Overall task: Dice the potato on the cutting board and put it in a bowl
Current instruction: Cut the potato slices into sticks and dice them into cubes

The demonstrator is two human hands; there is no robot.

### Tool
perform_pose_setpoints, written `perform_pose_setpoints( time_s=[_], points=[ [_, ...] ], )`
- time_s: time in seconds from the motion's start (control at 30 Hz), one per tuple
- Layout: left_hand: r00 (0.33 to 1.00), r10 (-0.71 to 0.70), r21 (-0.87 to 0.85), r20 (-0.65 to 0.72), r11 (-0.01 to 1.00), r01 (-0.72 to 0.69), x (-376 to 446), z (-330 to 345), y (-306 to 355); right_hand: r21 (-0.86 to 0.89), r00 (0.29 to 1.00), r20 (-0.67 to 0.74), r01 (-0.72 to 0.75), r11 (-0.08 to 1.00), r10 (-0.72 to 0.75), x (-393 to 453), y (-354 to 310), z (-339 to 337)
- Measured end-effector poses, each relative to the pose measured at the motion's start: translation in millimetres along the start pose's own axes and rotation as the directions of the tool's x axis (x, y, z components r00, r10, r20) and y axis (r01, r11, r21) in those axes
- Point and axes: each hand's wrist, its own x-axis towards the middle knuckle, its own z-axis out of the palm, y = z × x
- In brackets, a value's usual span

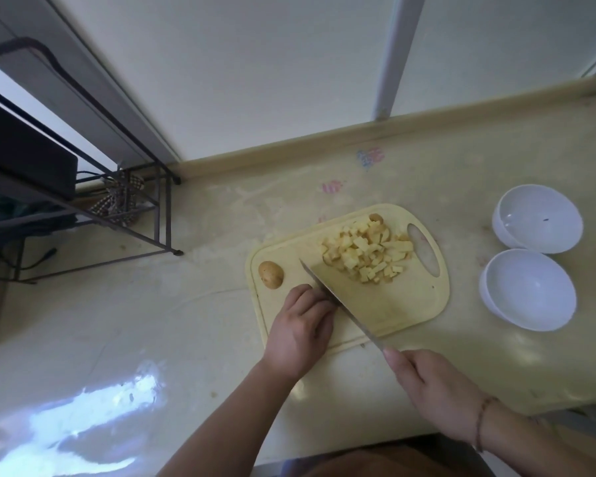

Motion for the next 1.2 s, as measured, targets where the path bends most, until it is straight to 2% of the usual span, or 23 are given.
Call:
perform_pose_setpoints(
  time_s=[0.13,0.37,0.47,0.87,1.03,1.2],
  points=[
    [1.000,0.006,-0.012,0.008,1.000,-0.006,-1.7,-0.5,-3.2,0.016,1.000,-0.005,0.019,1.000,-0.019,19.6,-15.9,-3.5],
    [1.000,-0.022,-0.028,-0.015,0.999,0.021,-10.6,-5.6,-6.1,0.019,0.998,-0.059,0.020,1.000,-0.019,5.9,0.4,-8.6],
    [0.999,-0.037,-0.032,-0.001,0.999,0.037,-7.0,-5.3,-3.6,0.057,0.999,-0.025,0.035,0.998,-0.033,-2.1,-3.7,-3.2],
    [0.998,-0.061,-0.081,-0.009,0.995,0.060,-4.5,-4.1,-3.5,0.011,0.999,-0.039,-0.031,0.999,0.032,-21.1,20.3,17.5],
    [0.999,-0.055,-0.085,-0.001,0.995,0.054,-3.8,-4.6,-3.8,-0.061,0.997,-0.075,0.031,0.998,-0.036,-1.1,-0.1,26.6],
    [1.000,-0.016,-0.070,0.027,0.997,0.018,-5.2,-9.3,-6.3,0.004,0.994,-0.105,-0.003,1.000,0.003,7.8,-12.2,9.6]
  ],
)
